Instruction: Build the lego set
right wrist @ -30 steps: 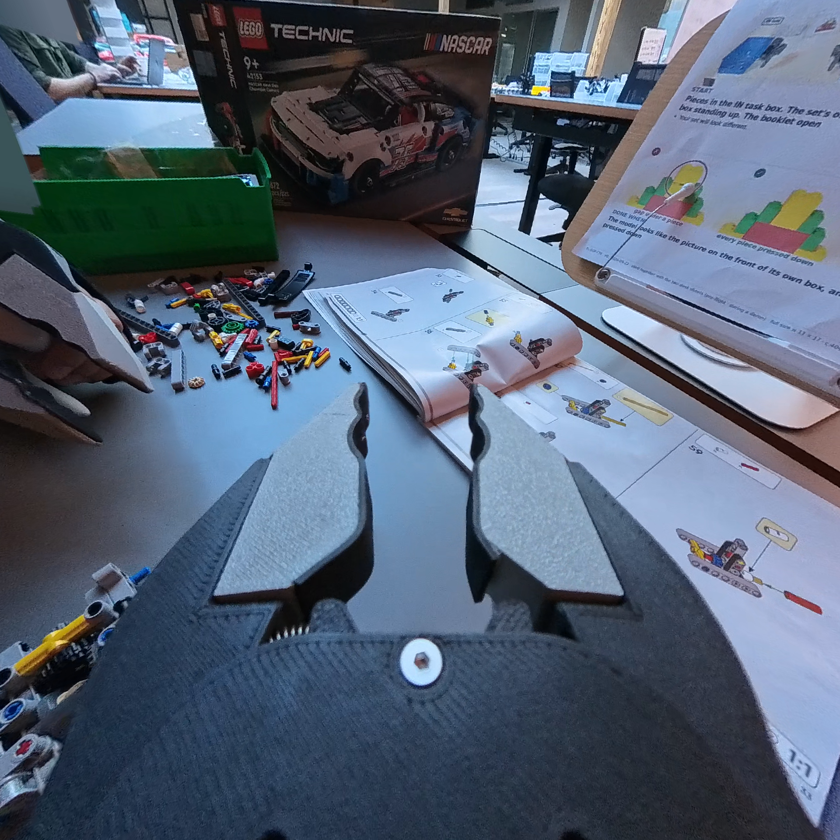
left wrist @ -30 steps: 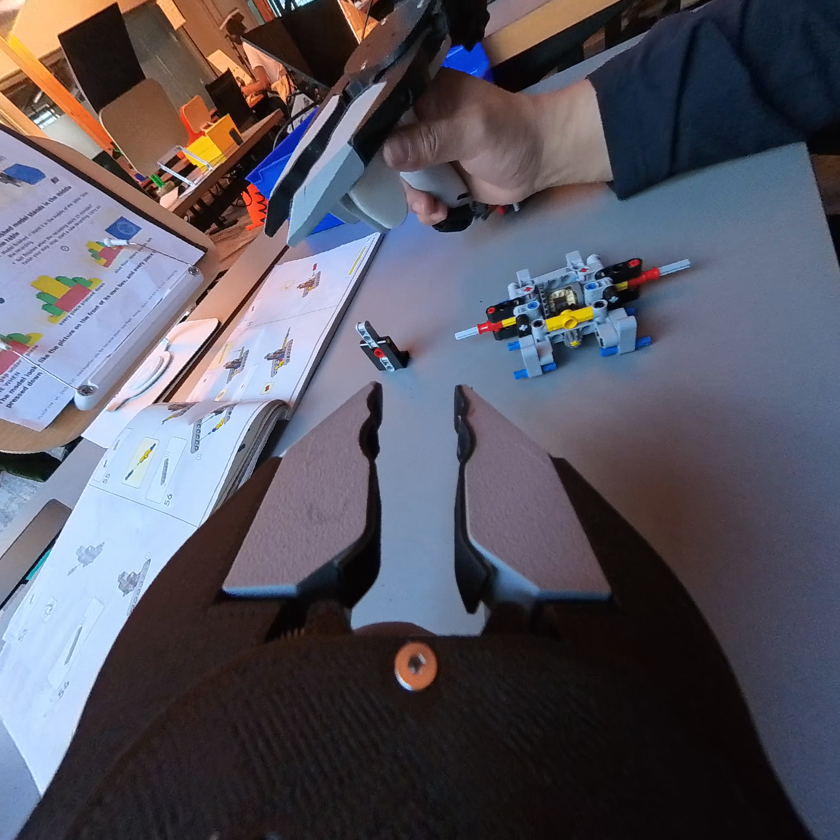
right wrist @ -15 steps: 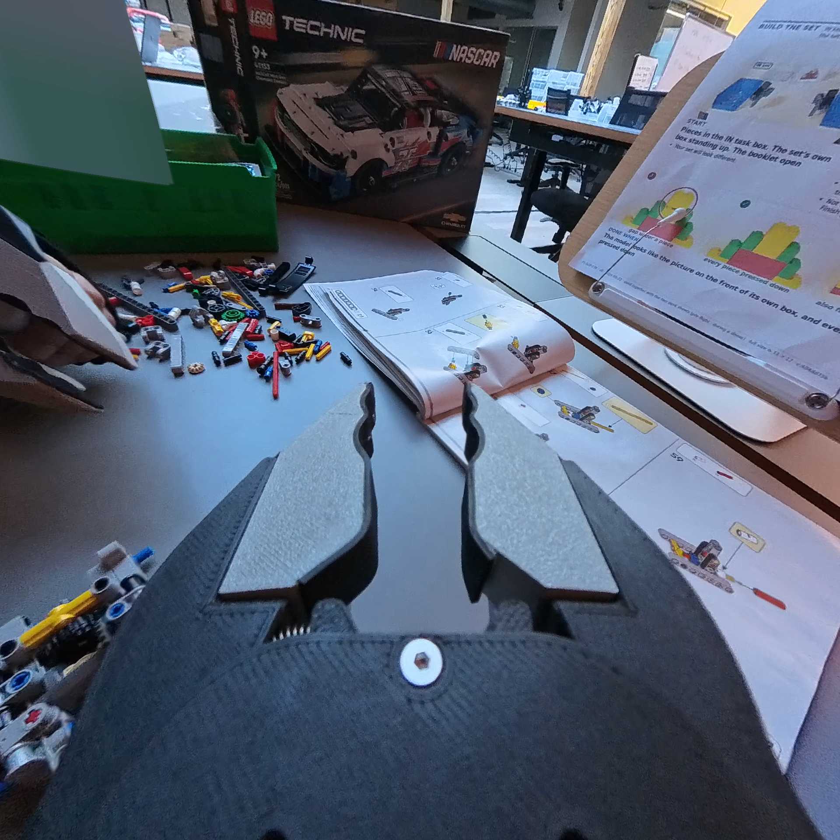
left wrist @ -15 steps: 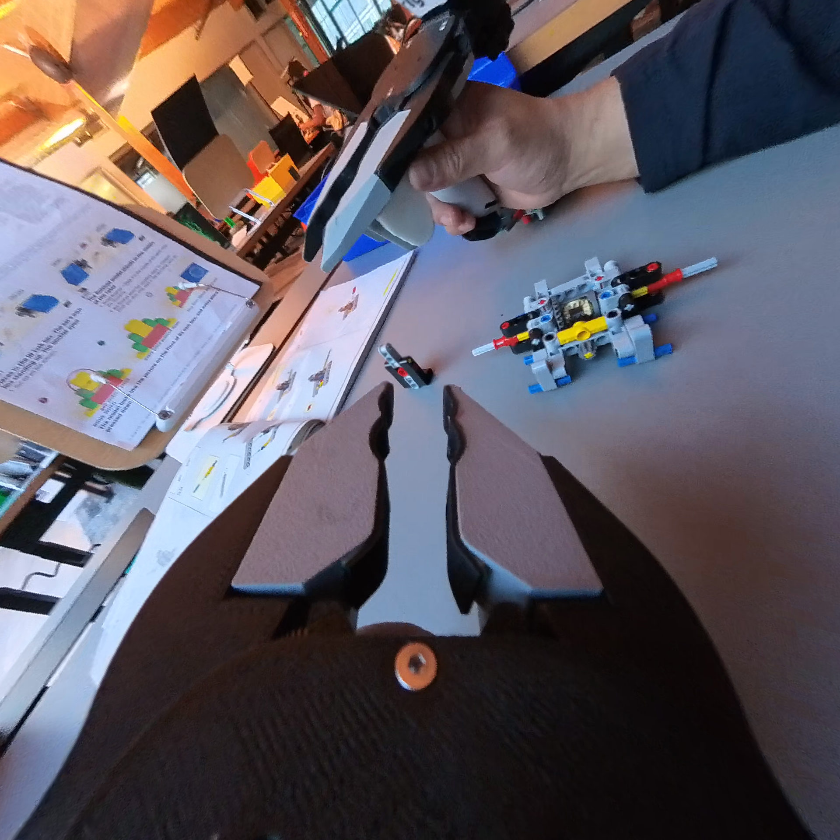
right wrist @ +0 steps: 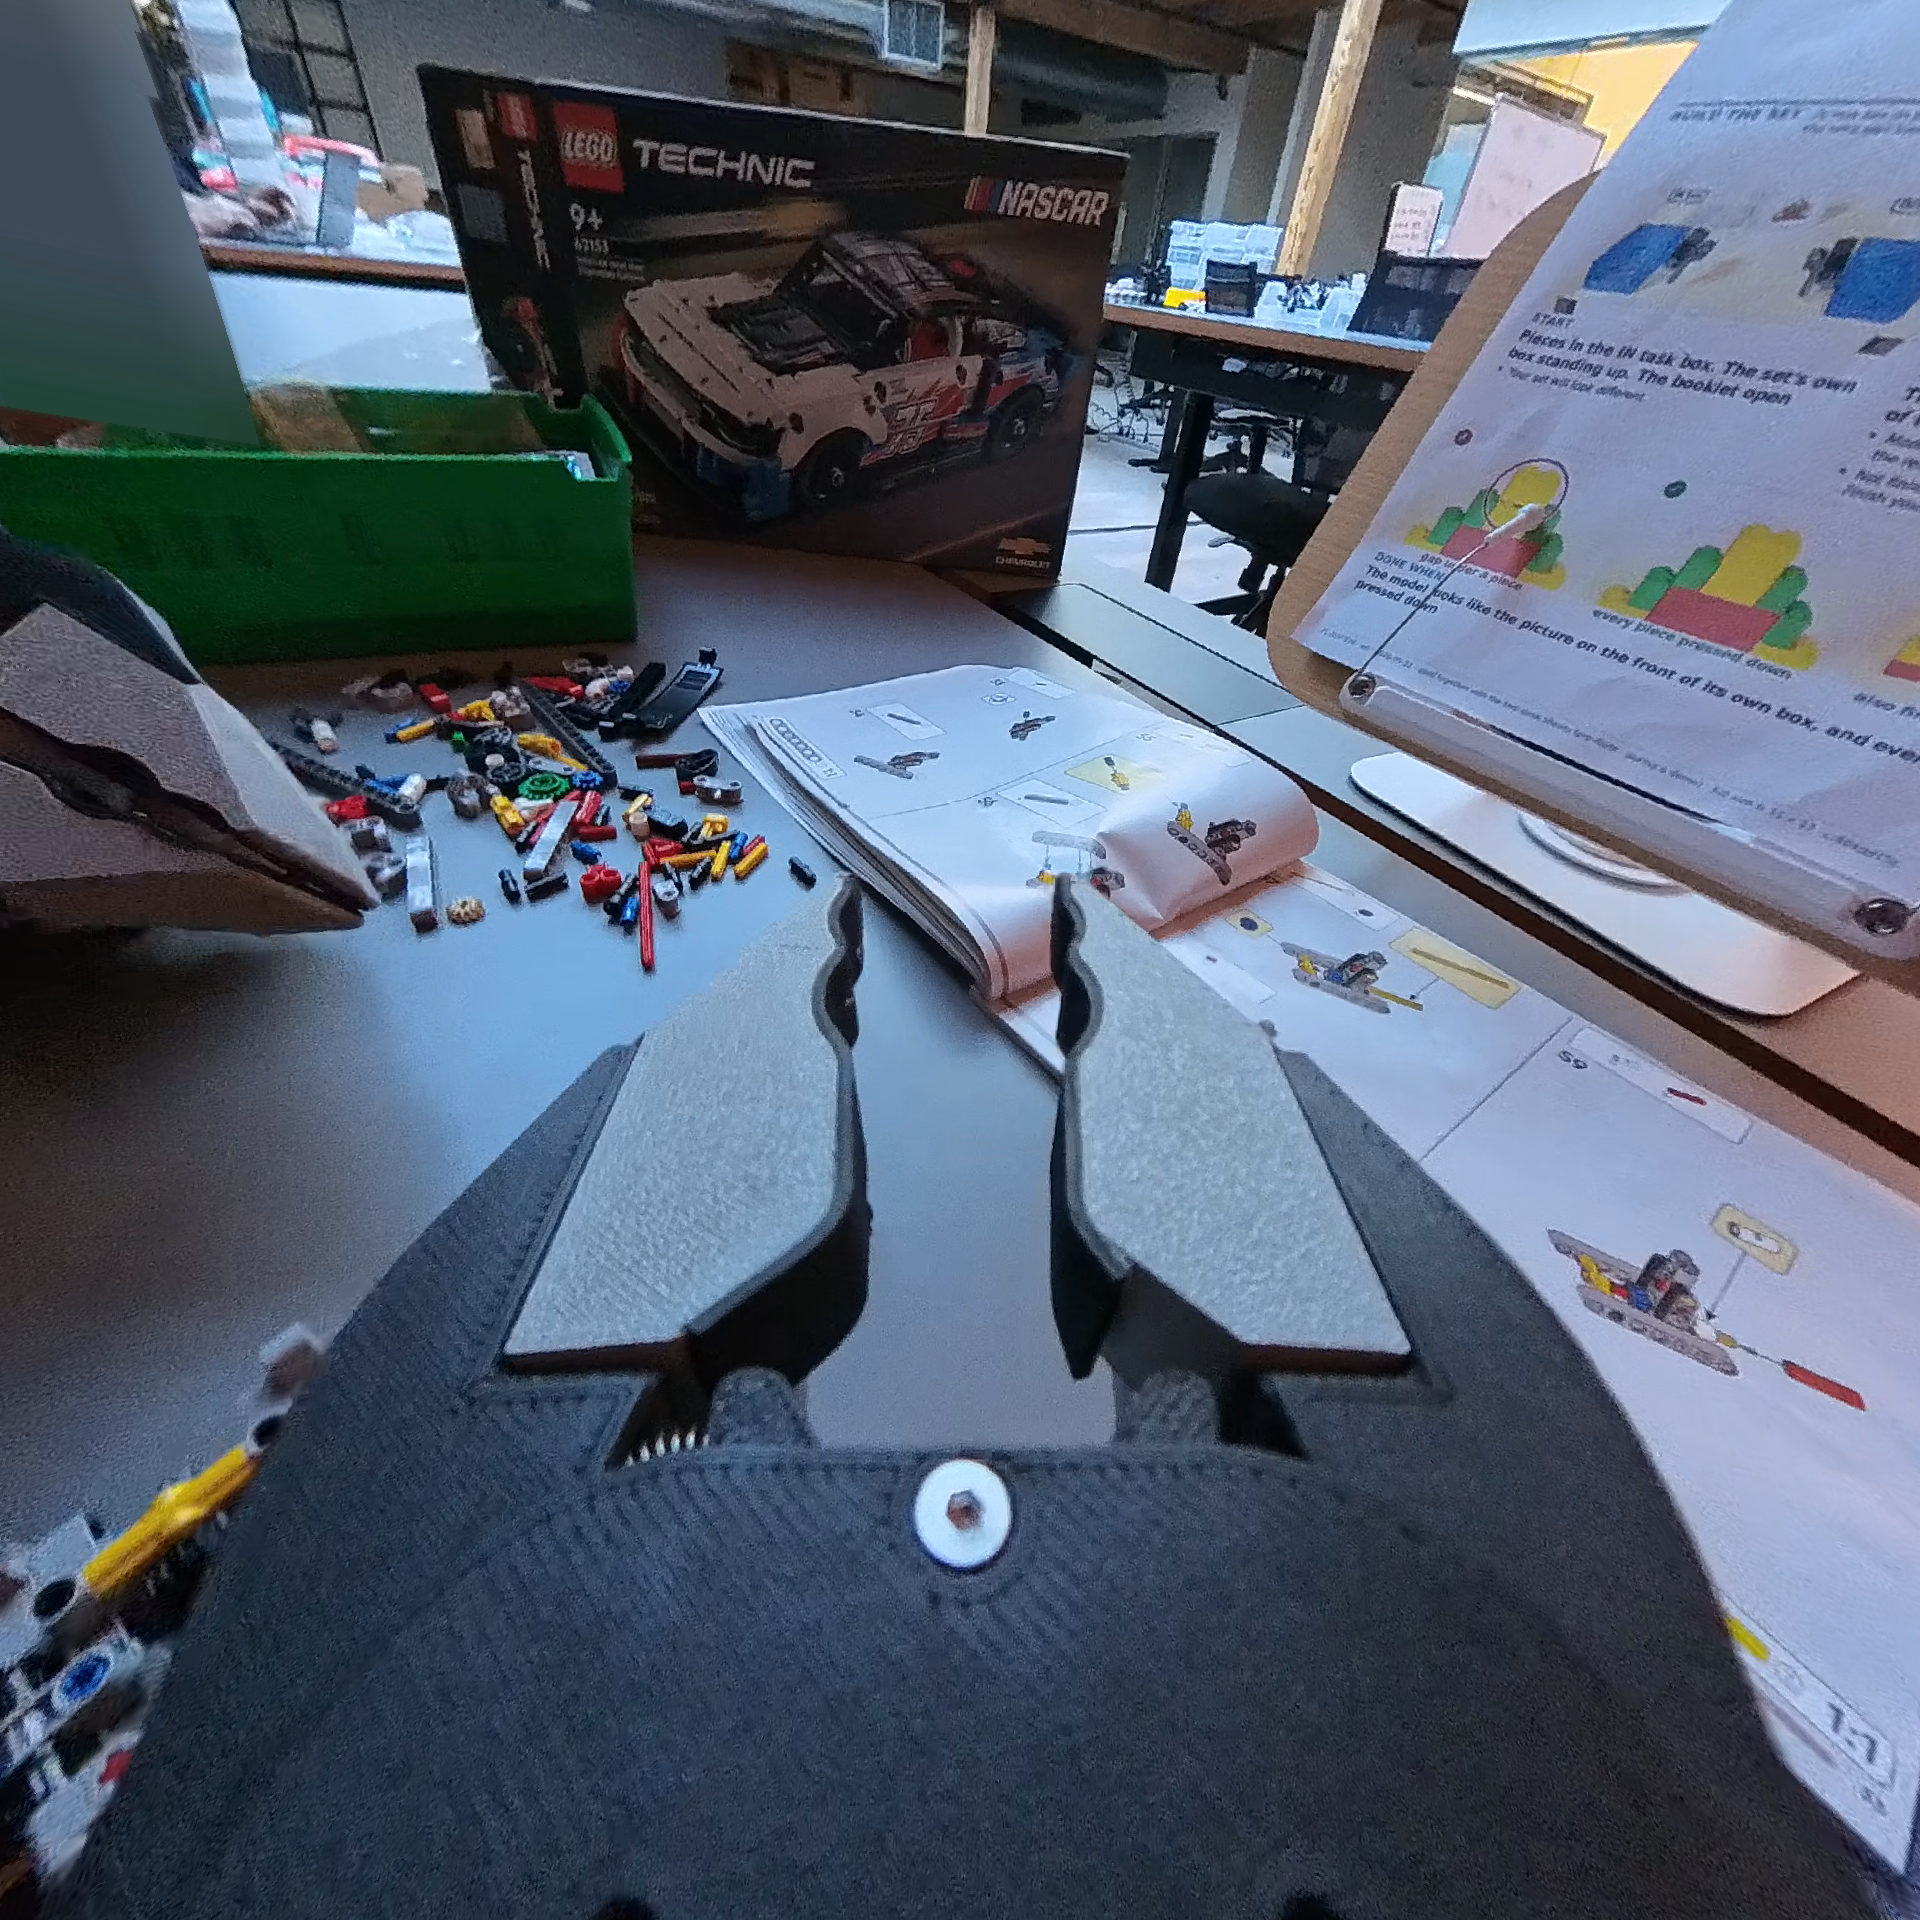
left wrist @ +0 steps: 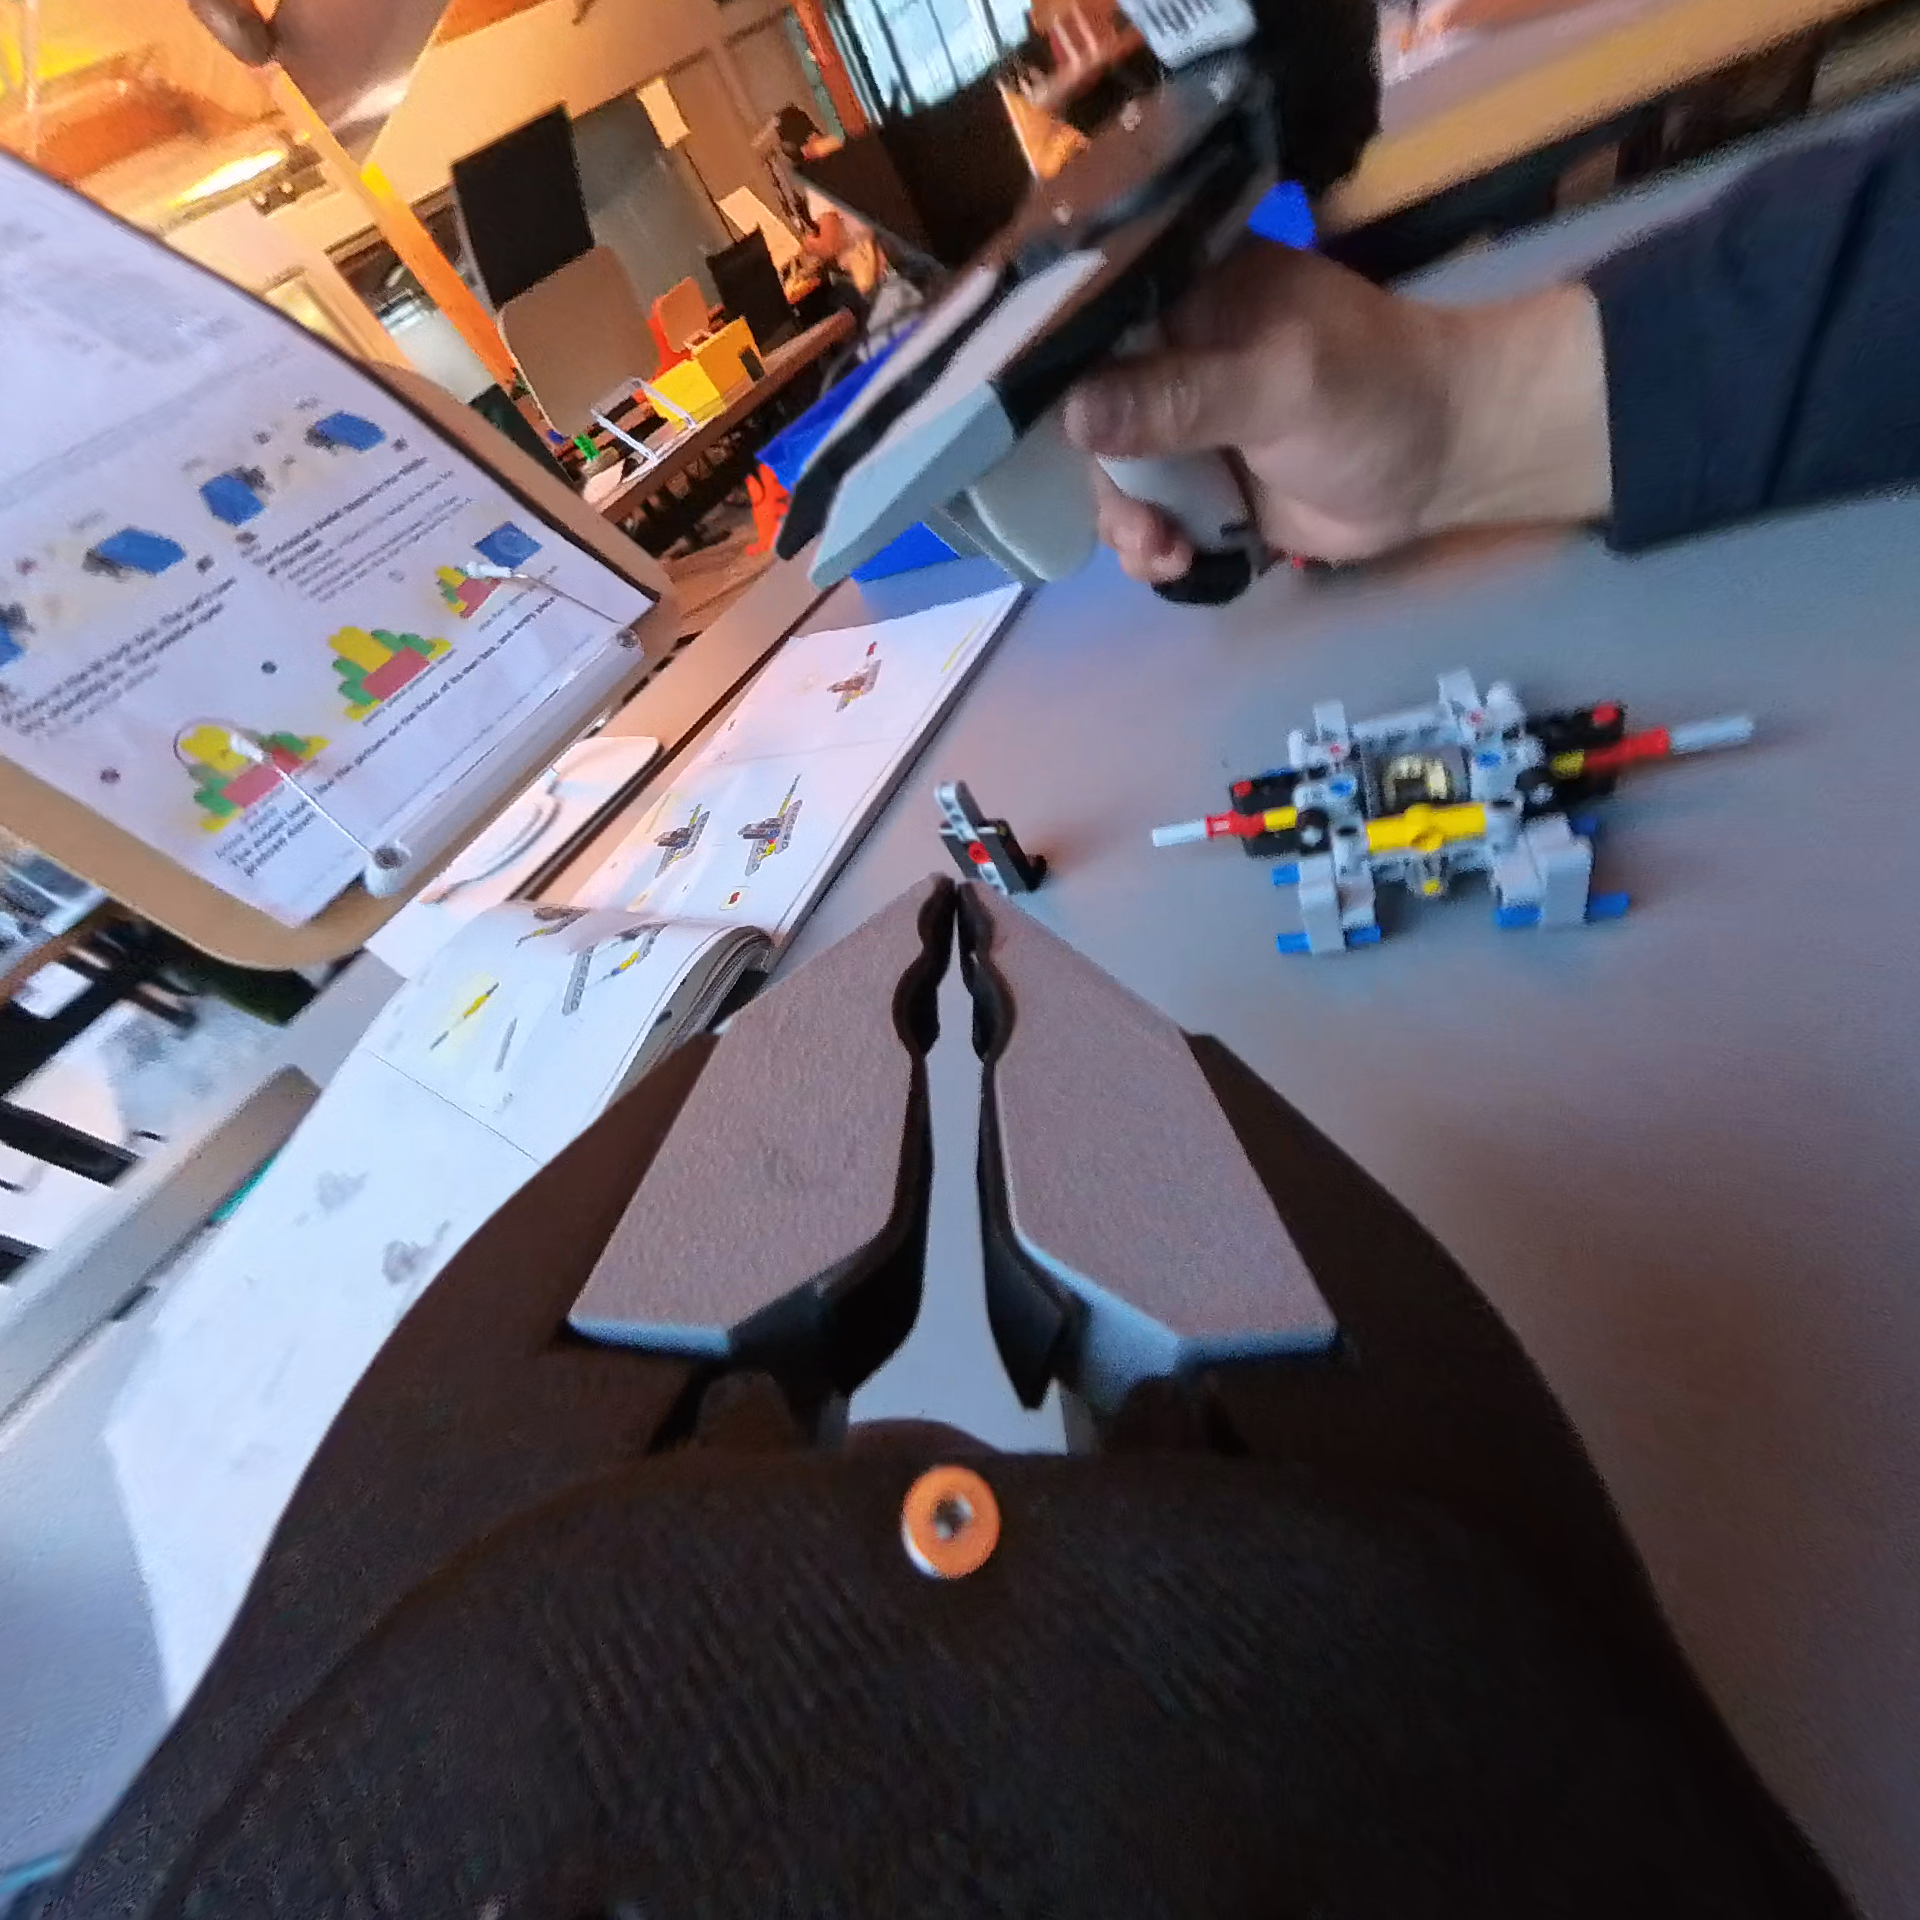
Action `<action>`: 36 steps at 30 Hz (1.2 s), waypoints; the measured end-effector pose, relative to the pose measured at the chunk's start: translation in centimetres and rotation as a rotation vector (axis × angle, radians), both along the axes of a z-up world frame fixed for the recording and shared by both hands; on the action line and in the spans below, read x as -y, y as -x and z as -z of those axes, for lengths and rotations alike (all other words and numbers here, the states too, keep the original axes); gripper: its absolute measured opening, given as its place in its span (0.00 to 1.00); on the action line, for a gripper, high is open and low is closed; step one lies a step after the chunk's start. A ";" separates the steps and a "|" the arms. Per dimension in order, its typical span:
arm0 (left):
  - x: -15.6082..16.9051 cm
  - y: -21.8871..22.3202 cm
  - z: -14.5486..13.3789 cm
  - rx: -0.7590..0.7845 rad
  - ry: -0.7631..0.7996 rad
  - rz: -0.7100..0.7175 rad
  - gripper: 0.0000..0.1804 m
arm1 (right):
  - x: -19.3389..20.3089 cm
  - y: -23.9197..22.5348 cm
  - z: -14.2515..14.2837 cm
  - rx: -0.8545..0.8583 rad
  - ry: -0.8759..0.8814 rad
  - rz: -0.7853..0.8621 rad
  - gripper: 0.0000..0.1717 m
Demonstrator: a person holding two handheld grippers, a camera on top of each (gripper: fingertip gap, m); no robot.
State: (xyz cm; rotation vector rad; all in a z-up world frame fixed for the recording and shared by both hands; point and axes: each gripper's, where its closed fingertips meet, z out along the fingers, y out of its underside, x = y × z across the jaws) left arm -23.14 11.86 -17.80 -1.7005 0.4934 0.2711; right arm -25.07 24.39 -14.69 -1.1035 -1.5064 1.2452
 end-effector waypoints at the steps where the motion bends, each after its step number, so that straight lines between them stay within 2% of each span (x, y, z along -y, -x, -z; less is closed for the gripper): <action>1: 0.2 0.3 -0.5 0.067 -0.015 -0.003 0.00 | -0.1 0.3 -0.3 -0.006 -0.002 0.008 0.19; 4: 0.8 1.5 -1.6 0.263 -0.052 -0.015 0.00 | -0.9 1.3 -0.9 0.000 -0.044 0.048 0.19; 11: 1.6 3.9 -2.0 0.619 -0.087 -0.024 0.00 | -3.9 4.9 -3.1 0.029 -0.085 0.094 0.19; 16: 2.1 4.4 -2.5 0.781 -0.107 0.042 0.02 | -5.0 8.3 -3.5 0.079 -0.091 0.060 0.20; 23: 2.5 5.5 -2.7 0.929 -0.130 0.053 0.02 | -3.7 13.5 -3.0 0.133 -0.121 0.000 0.17; 25: 2.7 5.1 -2.8 0.929 -0.124 0.071 0.01 | -3.8 16.4 -1.8 0.211 -0.151 0.006 0.18; 26: 2.8 4.9 -2.8 0.929 -0.124 0.077 0.01 | -4.2 17.9 -0.3 0.294 -0.179 0.029 0.20; 29: 3.0 4.5 -3.0 0.935 -0.129 0.091 0.00 | -6.0 19.8 6.7 0.621 -0.220 0.096 0.19; 31: 3.0 4.7 -3.1 0.932 -0.133 0.081 0.00 | -4.4 19.4 9.9 0.751 -0.129 0.010 0.12; 33: 3.0 4.8 -3.1 0.935 -0.134 0.078 0.00 | -2.1 19.1 10.4 0.753 -0.076 -0.099 0.08; 36: 2.8 4.8 -2.8 0.930 -0.122 0.068 0.01 | -1.4 19.0 10.4 0.742 -0.120 -0.125 0.10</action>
